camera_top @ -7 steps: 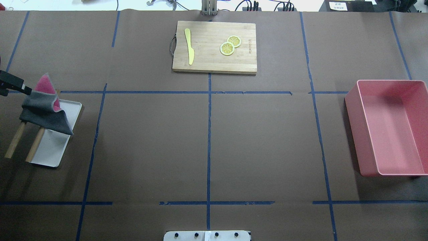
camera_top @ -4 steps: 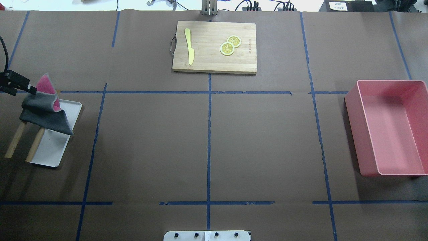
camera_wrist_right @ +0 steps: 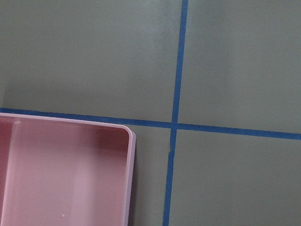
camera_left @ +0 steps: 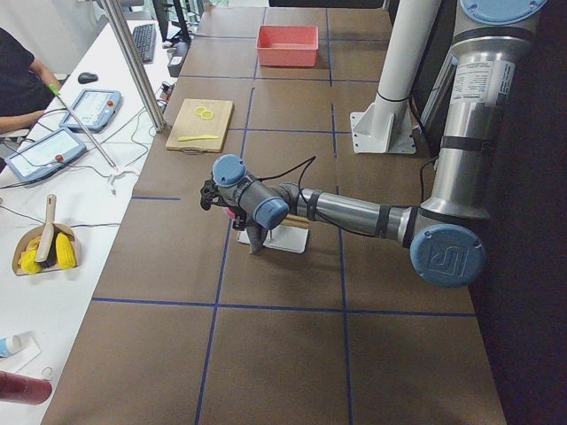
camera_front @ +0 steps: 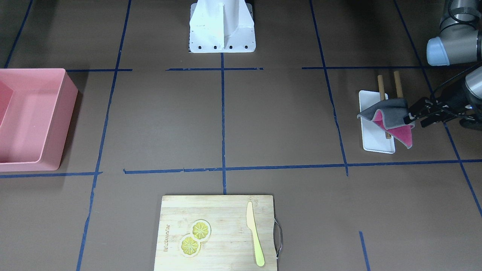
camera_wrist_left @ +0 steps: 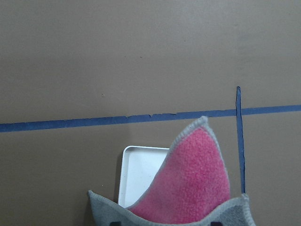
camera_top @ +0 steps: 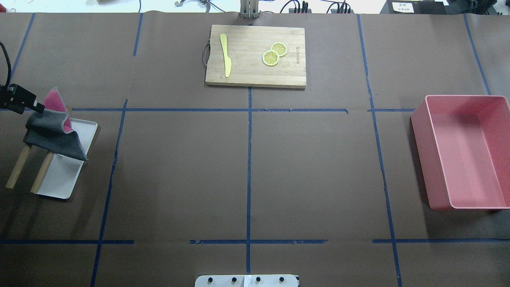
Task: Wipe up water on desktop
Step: 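Reach the left gripper to the grey-pink cloth on the white tray and grasp it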
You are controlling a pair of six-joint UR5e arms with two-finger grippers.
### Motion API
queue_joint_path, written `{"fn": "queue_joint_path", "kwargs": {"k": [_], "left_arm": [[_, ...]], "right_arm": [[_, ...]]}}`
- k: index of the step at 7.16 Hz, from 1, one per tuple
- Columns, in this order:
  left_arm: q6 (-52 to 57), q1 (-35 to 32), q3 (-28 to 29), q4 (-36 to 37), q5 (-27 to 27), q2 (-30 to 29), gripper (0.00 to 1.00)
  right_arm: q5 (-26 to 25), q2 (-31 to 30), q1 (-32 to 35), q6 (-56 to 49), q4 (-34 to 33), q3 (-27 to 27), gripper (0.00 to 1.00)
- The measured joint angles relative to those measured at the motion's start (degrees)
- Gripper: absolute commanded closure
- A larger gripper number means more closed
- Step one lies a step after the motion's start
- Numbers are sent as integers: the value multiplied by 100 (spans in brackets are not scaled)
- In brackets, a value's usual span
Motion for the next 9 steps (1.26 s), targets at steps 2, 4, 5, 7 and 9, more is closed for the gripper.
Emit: {"fn": "queue_joint_path", "kwargs": {"k": [2, 4, 5, 7, 9], "left_arm": [[4, 5, -1, 1, -6, -26, 36], [10, 54, 11, 1, -7, -38, 67], [11, 68, 12, 1, -9, -41, 79], [14, 73, -7, 27, -309, -41, 93], [19, 65, -40, 51, -648, -35, 96]], "right_arm": [[0, 6, 0, -8, 4, -16, 0], [0, 17, 0, -8, 5, -29, 0], [0, 19, 0, -4, 2, -21, 0], [0, 21, 0, -5, 0, -19, 0], [0, 21, 0, -2, 0, -15, 0]]}}
